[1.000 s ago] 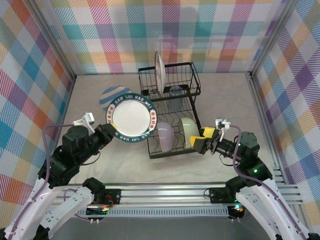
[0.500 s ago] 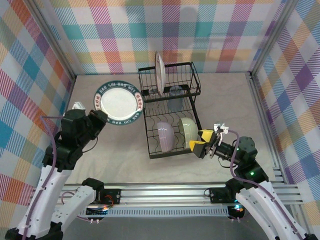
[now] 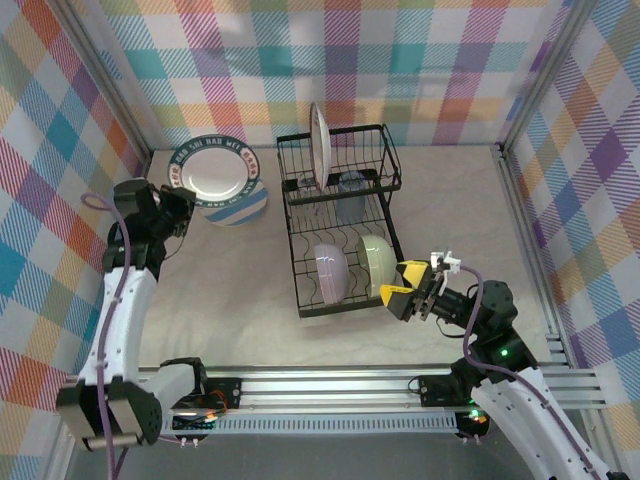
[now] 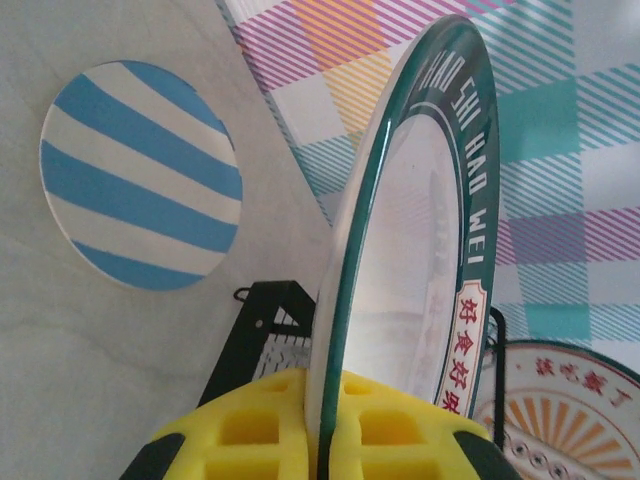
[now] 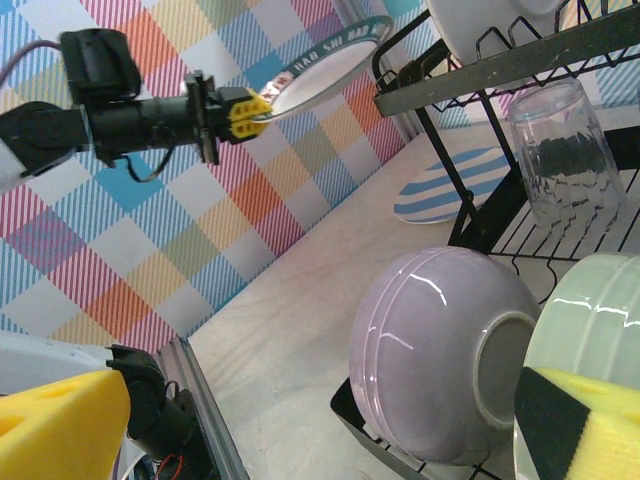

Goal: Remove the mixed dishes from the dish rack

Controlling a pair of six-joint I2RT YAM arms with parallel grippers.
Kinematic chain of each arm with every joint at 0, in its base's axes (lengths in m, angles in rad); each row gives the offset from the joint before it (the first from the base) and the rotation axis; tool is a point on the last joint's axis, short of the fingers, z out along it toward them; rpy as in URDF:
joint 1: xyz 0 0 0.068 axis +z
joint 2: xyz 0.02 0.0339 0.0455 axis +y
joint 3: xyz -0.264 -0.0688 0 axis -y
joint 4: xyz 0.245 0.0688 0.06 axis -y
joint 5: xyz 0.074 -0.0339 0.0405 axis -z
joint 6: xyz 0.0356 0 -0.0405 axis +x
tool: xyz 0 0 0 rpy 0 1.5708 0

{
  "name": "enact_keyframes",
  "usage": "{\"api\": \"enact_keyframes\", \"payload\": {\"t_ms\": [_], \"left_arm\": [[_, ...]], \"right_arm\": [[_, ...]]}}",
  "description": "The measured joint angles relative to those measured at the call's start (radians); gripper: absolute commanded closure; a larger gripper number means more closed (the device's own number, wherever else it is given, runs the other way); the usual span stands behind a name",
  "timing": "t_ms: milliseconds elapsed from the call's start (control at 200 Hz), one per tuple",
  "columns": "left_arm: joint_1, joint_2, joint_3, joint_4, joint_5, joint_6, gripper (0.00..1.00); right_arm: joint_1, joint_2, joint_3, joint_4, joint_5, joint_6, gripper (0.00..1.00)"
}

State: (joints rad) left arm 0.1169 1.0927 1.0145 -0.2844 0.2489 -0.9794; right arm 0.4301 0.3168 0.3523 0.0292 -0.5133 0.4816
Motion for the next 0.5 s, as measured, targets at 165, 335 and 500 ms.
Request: {"api": "enact_keyframes", "payload": {"t_ms": [165, 335, 500], "left_arm": [[0.011, 0.156, -0.022, 0.137, 0.042, 0.004, 1.0], [0.019, 0.298, -0.056, 0.25, 0.069, 0.004, 1.0], [0.033, 0.418, -0.059, 0.333, 0.084, 0.009, 1.0]], "right_arm": [[0.0, -0.005, -0.007, 0.0, 0.0, 0.0, 0.01], [0.0, -0.012, -0.013, 0.0, 0.0, 0.0, 0.01], [0.0, -0.015, -0.013, 0.0, -0.004, 0.0, 0.01]]}}
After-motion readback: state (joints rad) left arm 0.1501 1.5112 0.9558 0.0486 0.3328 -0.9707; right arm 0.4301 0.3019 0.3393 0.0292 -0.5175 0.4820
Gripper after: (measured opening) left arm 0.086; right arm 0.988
